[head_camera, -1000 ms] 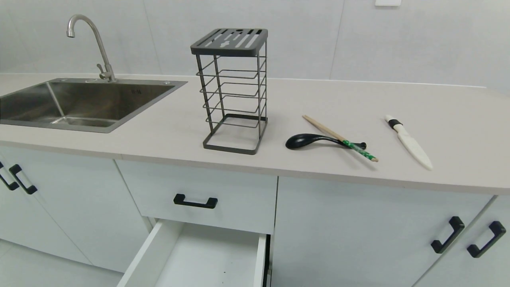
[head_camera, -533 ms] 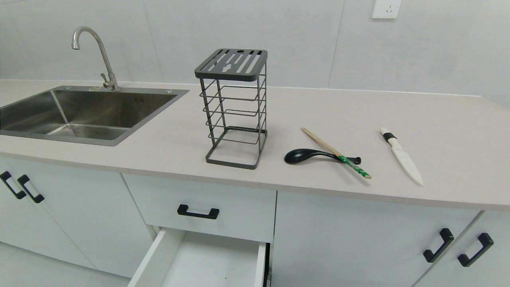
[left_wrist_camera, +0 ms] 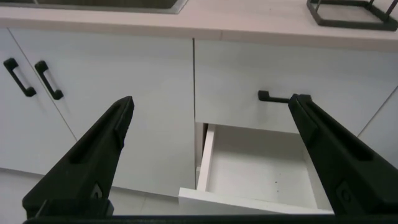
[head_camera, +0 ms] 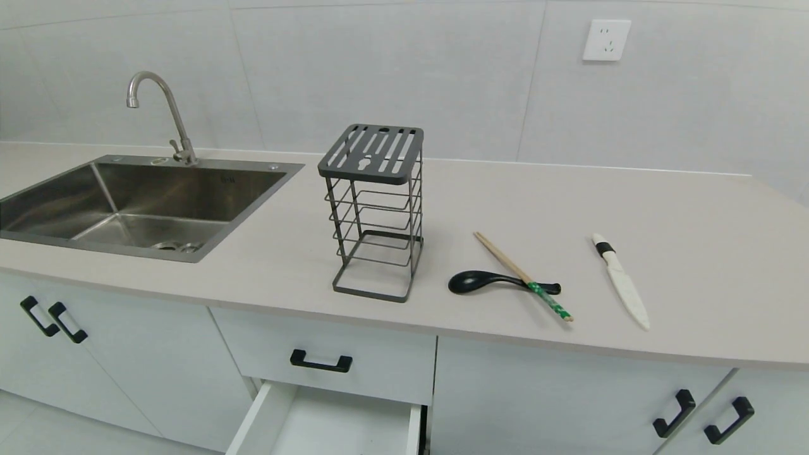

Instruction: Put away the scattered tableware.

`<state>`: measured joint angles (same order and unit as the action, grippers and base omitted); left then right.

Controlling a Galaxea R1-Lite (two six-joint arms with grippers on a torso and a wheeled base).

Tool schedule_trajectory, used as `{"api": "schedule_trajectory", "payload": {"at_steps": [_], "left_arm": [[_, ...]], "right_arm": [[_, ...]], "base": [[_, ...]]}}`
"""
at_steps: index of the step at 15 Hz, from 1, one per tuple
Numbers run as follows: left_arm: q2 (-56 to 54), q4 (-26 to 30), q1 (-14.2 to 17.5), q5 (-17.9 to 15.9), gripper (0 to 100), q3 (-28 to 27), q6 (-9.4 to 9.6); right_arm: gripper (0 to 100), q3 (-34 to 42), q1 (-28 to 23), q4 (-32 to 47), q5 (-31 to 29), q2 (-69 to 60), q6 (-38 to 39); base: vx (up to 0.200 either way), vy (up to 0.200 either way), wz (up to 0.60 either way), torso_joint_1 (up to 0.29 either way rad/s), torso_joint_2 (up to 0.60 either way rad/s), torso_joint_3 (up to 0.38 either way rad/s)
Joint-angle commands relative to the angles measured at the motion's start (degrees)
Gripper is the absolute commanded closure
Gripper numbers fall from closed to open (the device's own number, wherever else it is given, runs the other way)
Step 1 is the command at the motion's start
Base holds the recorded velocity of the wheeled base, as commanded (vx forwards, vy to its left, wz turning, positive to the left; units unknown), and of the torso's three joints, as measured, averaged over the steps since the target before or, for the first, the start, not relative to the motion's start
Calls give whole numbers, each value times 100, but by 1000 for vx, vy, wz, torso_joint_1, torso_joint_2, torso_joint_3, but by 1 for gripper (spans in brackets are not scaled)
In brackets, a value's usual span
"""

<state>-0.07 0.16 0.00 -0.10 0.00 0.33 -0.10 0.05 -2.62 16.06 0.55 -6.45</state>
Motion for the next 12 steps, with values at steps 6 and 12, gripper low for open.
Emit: {"api": "schedule_trajectory", "payload": {"at_steps": [6,12], "left_arm": [[7,2,0,1,0,0,2],[7,2,0,1,0,0,2]], "right_arm": [[100,1,4,-28,-41,7,38],[100,1,4,-19,-32,7,-93]], "base": [[0,0,0,198,-506,-310],[0,0,300,40,-98,-61]]}}
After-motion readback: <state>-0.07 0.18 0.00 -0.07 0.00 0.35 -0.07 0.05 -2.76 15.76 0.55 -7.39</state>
